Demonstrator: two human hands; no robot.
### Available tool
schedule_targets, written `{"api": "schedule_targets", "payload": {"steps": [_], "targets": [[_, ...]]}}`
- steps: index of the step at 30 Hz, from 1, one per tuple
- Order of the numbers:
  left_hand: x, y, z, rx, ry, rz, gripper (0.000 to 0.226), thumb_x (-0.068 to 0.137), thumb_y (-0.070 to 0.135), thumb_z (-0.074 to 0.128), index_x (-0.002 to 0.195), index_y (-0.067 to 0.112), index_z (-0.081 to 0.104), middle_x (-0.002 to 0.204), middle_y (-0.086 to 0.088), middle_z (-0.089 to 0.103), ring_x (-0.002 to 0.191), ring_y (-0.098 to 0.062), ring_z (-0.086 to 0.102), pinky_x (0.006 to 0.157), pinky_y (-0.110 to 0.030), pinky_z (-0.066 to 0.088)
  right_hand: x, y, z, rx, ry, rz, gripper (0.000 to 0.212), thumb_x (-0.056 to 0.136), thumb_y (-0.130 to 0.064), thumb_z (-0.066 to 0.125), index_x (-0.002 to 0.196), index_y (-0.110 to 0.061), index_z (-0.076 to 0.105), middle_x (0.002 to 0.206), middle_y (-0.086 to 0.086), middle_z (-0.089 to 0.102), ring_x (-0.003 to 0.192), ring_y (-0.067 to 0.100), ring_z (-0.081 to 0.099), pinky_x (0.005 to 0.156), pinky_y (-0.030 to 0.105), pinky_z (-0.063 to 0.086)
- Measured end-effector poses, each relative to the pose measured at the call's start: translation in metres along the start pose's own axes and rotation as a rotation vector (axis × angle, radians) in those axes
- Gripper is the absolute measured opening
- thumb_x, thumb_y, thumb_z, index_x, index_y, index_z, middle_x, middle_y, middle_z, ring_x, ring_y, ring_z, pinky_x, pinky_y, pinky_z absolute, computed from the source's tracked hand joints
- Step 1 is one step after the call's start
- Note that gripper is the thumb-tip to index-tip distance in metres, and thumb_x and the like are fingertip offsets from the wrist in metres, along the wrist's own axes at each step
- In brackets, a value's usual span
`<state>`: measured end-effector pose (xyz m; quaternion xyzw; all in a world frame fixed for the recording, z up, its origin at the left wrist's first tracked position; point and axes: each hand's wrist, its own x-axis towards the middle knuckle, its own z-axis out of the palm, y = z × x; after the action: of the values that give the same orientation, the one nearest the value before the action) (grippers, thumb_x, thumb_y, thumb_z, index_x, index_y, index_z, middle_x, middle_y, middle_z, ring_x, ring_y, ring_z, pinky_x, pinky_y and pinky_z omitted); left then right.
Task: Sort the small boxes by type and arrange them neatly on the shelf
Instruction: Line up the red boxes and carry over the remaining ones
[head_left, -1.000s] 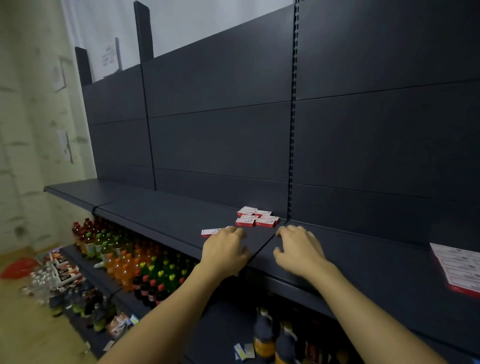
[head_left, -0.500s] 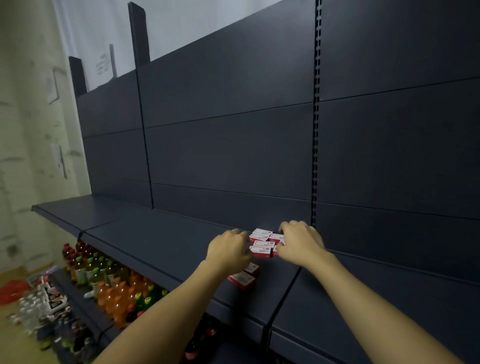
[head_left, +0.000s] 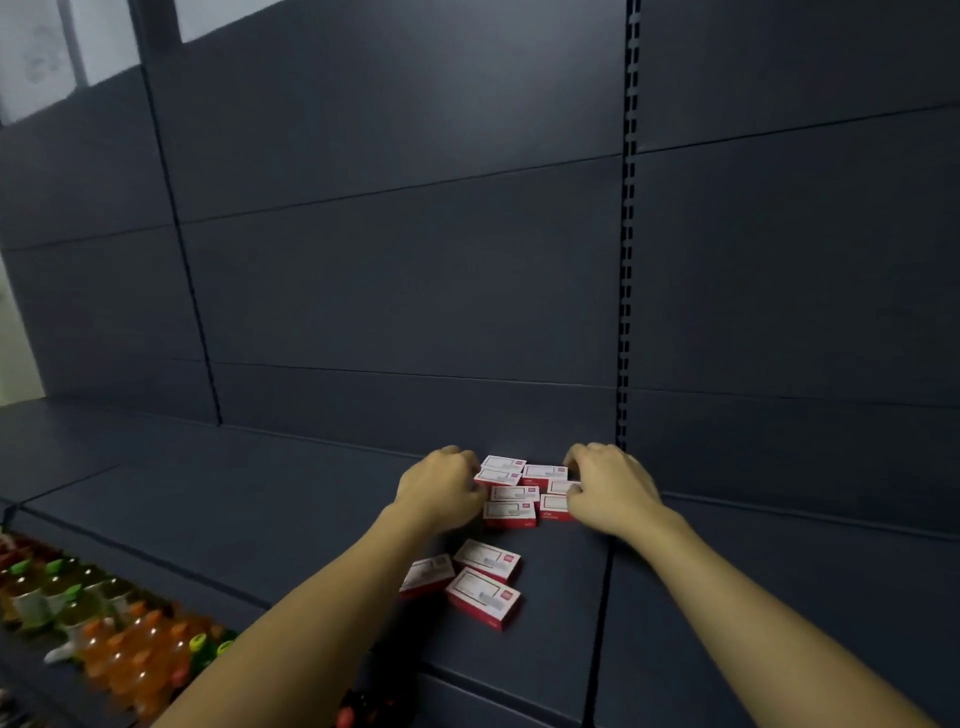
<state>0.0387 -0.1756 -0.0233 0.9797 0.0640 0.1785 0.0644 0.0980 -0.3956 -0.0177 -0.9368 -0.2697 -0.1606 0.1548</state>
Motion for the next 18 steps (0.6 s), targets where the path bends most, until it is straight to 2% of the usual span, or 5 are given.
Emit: {"api": "schedule_targets", "payload": {"steps": [7, 12, 14, 18], "targets": [[0.044, -0.027, 0.017, -0.081, -0.044, 0.111, 0.04, 0.091, 0.038, 0.058, 0.128, 0.023, 0.059, 0.125, 0.002, 0.058, 0.109, -0.019, 0.059, 0.09, -0.04, 0.055, 0.008, -0.01, 0.025, 0.057, 0.046, 0.142, 0.043, 0.077, -0.014, 0.054, 0.119, -0.019, 0.062, 0.114, -0.001, 0.063, 0.109, 0.022, 0.056, 0.09, 0.031, 0.047], [0.062, -0.048, 0.033, -0.224, -0.084, 0.201, 0.036, 0.092, 0.032, 0.061, 0.127, 0.022, 0.061, 0.124, 0.003, 0.059, 0.108, -0.014, 0.059, 0.093, -0.035, 0.055, 0.009, -0.007, 0.044, 0.243, 0.171, 0.248, 0.045, 0.077, -0.003, 0.056, 0.119, -0.014, 0.065, 0.114, -0.002, 0.063, 0.111, 0.017, 0.055, 0.094, 0.032, 0.048], [0.064, -0.056, 0.042, -0.281, -0.061, 0.228, 0.033, 0.092, 0.027, 0.061, 0.124, 0.022, 0.064, 0.121, 0.005, 0.059, 0.106, -0.01, 0.059, 0.092, -0.032, 0.054, 0.01, 0.0, 0.049, 0.254, 0.183, 0.271, 0.045, 0.078, -0.001, 0.056, 0.12, -0.013, 0.065, 0.115, -0.001, 0.064, 0.111, 0.017, 0.055, 0.096, 0.029, 0.047], [0.065, -0.066, 0.058, -0.37, -0.013, 0.254, 0.031, 0.09, 0.022, 0.061, 0.121, 0.02, 0.064, 0.115, 0.006, 0.059, 0.1, -0.011, 0.059, 0.089, -0.033, 0.053, 0.014, 0.014, 0.056, 0.294, 0.233, 0.358, 0.037, 0.086, 0.003, 0.054, 0.117, -0.011, 0.069, 0.114, 0.002, 0.067, 0.105, 0.016, 0.059, 0.09, 0.02, 0.042]]}}
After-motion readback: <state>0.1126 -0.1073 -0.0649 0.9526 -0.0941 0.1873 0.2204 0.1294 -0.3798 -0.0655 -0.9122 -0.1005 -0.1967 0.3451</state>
